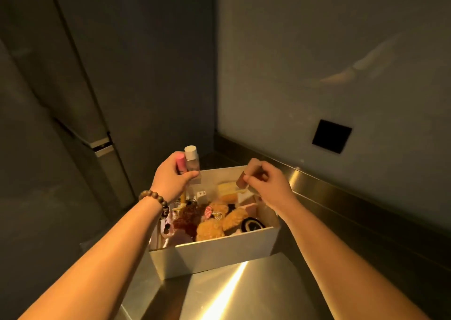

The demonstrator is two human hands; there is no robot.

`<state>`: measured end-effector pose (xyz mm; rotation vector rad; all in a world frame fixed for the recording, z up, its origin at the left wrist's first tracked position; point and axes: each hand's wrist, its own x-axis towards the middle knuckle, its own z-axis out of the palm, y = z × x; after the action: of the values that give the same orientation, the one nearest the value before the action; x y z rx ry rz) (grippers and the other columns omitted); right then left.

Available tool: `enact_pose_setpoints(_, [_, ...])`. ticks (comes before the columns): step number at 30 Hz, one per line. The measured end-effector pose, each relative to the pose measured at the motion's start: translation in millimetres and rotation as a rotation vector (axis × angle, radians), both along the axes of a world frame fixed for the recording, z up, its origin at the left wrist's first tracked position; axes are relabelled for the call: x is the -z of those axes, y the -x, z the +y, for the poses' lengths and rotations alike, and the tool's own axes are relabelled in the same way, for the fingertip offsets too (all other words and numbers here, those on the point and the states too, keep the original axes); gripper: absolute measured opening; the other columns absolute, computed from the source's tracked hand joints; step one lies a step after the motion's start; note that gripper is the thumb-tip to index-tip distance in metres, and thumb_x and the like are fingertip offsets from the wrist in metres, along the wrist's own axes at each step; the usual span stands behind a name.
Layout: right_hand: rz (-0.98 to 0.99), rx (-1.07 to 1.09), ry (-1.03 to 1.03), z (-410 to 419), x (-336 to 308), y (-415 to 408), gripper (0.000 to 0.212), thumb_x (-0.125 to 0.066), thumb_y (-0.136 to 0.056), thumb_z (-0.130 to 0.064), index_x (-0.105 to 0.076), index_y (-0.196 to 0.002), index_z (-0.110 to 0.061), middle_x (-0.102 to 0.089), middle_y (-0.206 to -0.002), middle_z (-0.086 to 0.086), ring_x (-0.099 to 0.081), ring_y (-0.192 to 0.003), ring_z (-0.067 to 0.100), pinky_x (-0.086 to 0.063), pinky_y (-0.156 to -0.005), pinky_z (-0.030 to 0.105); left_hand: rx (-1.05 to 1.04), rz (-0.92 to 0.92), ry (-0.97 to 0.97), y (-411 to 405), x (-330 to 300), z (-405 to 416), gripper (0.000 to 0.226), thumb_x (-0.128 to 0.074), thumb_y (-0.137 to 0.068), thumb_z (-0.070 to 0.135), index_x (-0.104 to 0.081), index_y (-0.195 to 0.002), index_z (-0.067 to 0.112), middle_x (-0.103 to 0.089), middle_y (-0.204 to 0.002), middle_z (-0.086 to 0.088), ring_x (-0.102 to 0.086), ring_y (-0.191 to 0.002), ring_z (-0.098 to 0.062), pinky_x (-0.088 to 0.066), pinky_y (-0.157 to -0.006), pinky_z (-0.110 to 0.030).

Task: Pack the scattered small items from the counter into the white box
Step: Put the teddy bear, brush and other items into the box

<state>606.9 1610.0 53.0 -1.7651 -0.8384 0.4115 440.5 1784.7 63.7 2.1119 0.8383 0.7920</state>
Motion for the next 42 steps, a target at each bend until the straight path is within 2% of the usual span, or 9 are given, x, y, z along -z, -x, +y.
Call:
enact_pose_setpoints(5, [-0.061, -0.048, 0.133, 55, 15, 17, 0.027, -0.072, -0.081, -0.023, -0.057, -0.099, -0.037, -0.057, -0.093, -0.017, -0.056, -0.087, 0.002, -0.042, -0.066, 0.016, -0.090, 0.003, 0.010, 34, 14, 34, 0.022, -0.073, -0.077, 0.018, -0.053, -0.085, 0.019, -0.056, -0.085, 0.008, -0.054, -0.083, -0.013, -0.037, -0.066, -0.023])
enact_pose_setpoints(8, [-0.091, -0.065, 0.214, 85, 29, 24, 0.027, -0.072, -0.079, -0.021, -0.057, -0.099, -0.032, -0.059, -0.092, -0.015, -0.057, -0.088, 0.005, -0.045, -0.070, 0.021, -0.124, 0.001, 0.052, 46, 23, 50, 0.026, -0.070, -0.080, 0.020, -0.054, -0.100, 0.022, -0.058, -0.094, 0.006, -0.054, -0.088, -0.011, -0.038, -0.069, -0.020])
enact_pose_setpoints(12, [-0.128, -0.072, 0.287, 118, 46, 30, 0.025, -0.071, -0.079, -0.021, -0.057, -0.098, -0.031, -0.062, -0.094, -0.010, -0.058, -0.088, 0.008, -0.047, -0.068, 0.023, -0.120, 0.011, 0.067, 54, 31, 66, 0.028, -0.069, -0.081, 0.019, -0.052, -0.103, 0.025, -0.057, -0.095, 0.008, -0.053, -0.089, -0.008, -0.037, -0.069, -0.016])
enact_pose_setpoints(17, [-0.233, -0.097, 0.349, 147, 63, 34, 0.012, -0.067, -0.083, -0.032, -0.058, -0.090, -0.034, -0.061, -0.082, -0.013, -0.059, -0.076, 0.006, -0.041, -0.055, 0.018, -0.114, -0.001, 0.091, 55, 35, 80, 0.031, -0.068, -0.082, 0.018, -0.053, -0.108, 0.024, -0.058, -0.098, 0.007, -0.052, -0.090, -0.007, -0.034, -0.068, -0.011])
enact_pose_setpoints(23, [-0.329, -0.089, 0.472, 166, 82, 39, 0.022, -0.072, -0.080, -0.034, -0.066, -0.101, -0.033, -0.063, -0.088, -0.015, -0.061, -0.087, 0.009, -0.052, -0.075, 0.030, -0.080, -0.004, 0.105, 47, 41, 88, 0.032, -0.068, -0.082, 0.020, -0.050, -0.107, 0.030, -0.054, -0.094, 0.016, -0.051, -0.086, 0.001, -0.034, -0.069, -0.012])
enact_pose_setpoints(29, [-0.463, -0.059, 0.589, 170, 86, 45, 0.012, -0.069, -0.083, -0.035, -0.067, -0.093, -0.028, -0.066, -0.085, -0.008, -0.063, -0.081, 0.013, -0.056, -0.073, 0.034, -0.064, 0.004, 0.122, 41, 51, 89, 0.032, -0.068, -0.082, 0.021, -0.050, -0.105, 0.033, -0.055, -0.094, 0.017, -0.051, -0.087, 0.003, -0.034, -0.068, -0.013])
enact_pose_setpoints(35, [-0.435, -0.224, 0.687, 168, 75, 38, 0.015, -0.072, -0.080, -0.034, -0.071, -0.090, -0.023, -0.067, -0.081, -0.007, -0.062, -0.076, 0.012, -0.055, -0.073, 0.032, -0.072, 0.016, 0.114, 38, 53, 87, 0.032, -0.068, -0.082, 0.021, -0.049, -0.105, 0.033, -0.052, -0.092, 0.020, -0.049, -0.084, 0.005, -0.034, -0.068, -0.012])
enact_pose_setpoints(38, [-0.429, -0.208, 0.696, 165, 73, 39, 0.021, -0.073, -0.078, -0.037, -0.069, -0.090, -0.021, -0.066, -0.082, -0.006, -0.062, -0.077, 0.014, -0.055, -0.073, 0.033, -0.066, 0.013, 0.116, 38, 52, 86, 0.032, -0.068, -0.082, 0.021, -0.049, -0.105, 0.032, -0.052, -0.092, 0.019, -0.049, -0.084, 0.004, -0.034, -0.068, -0.012])
enact_pose_setpoints(42, [-0.161, -0.053, 0.536, 155, 65, 33, 0.030, -0.074, -0.076, -0.046, -0.067, -0.080, -0.018, -0.065, -0.078, -0.002, -0.061, -0.074, 0.013, -0.048, -0.063, 0.027, -0.064, 0.013, 0.100, 40, 49, 86, 0.032, -0.068, -0.082, 0.021, -0.050, -0.106, 0.030, -0.053, -0.093, 0.018, -0.049, -0.084, 0.003, -0.034, -0.068, -0.012])
